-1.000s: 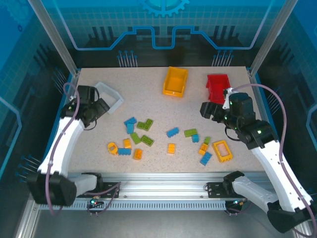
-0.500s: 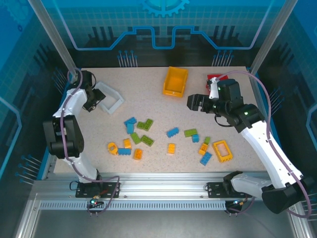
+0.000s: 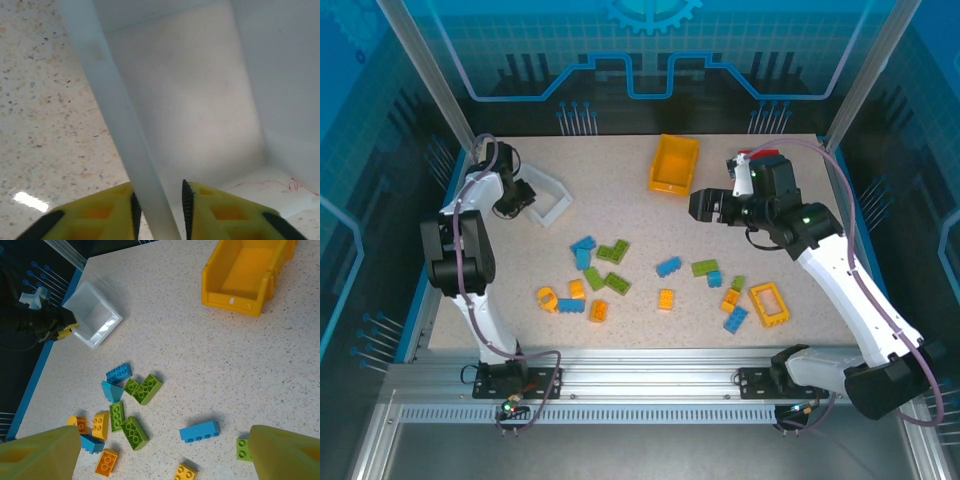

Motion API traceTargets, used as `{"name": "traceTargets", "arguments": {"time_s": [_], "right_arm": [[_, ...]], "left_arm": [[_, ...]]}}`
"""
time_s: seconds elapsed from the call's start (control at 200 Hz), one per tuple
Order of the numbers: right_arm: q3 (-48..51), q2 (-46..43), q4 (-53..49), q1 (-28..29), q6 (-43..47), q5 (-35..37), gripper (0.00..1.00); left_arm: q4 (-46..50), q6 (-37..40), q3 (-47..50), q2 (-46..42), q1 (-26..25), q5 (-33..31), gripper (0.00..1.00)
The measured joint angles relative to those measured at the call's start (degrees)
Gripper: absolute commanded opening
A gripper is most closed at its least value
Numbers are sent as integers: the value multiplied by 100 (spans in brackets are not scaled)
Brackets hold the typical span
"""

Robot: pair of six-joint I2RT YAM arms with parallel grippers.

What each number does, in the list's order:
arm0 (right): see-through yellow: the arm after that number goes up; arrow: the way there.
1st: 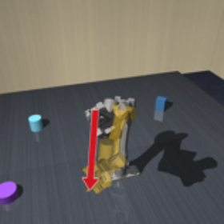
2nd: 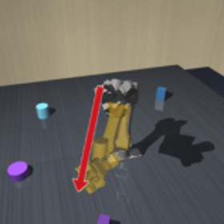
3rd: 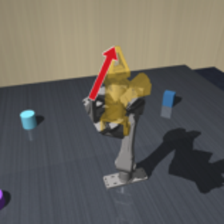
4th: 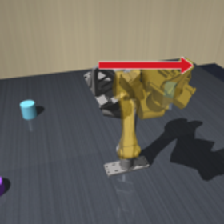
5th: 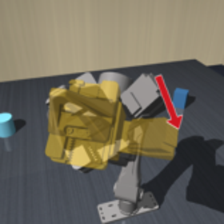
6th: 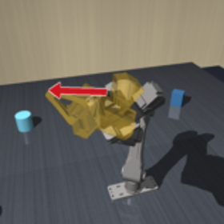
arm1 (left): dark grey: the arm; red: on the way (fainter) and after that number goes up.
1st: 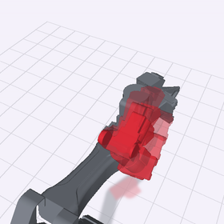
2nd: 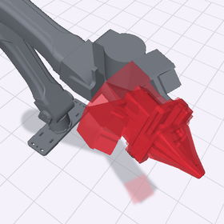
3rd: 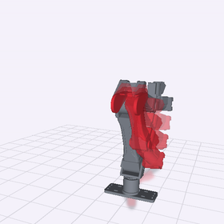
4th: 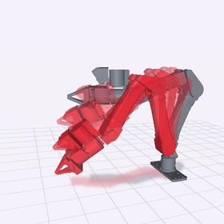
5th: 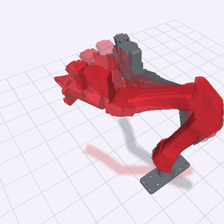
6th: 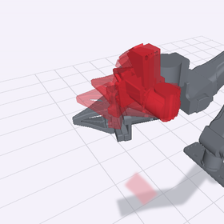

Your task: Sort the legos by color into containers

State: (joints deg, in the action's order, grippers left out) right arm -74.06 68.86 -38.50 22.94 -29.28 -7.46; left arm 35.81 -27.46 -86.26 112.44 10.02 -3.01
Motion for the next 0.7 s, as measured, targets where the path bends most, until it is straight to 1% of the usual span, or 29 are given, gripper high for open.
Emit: {"name": "traceTargets", "arguments": {"time_s": [0.135, 0.23, 0.32, 0.455, 0.5, 0.595, 0.7], "right_arm": [[-44, 203, -4, -52, 20, 192, 87], [-107, 415, -15, -238, 39, 431, 87], [-361, 796, -50, -428, 101, 710, 85], [-885, 1676, 59, -511, 170, 1075, 80], [-1080, 2022, 90, -511, 203, 1176, 77], [-1703, 2909, 142, -527, 225, 1353, 71], [-2461, 3899, 177, -564, 234, 1456, 70]], "left_arm": [[-144, 433, -83, 94, -98, 144, 12], [-212, 741, -136, 133, -269, 210, 11], [-256, 916, -221, 219, -490, 339, 9], [-352, 1104, -400, 358, -850, 551, 8], [-350, 1143, -533, 448, -994, 592, 8], [-361, 1156, -820, 627, -1281, 678, 7], [-380, 1143, -922, 695, -1545, 748, 7]]}}
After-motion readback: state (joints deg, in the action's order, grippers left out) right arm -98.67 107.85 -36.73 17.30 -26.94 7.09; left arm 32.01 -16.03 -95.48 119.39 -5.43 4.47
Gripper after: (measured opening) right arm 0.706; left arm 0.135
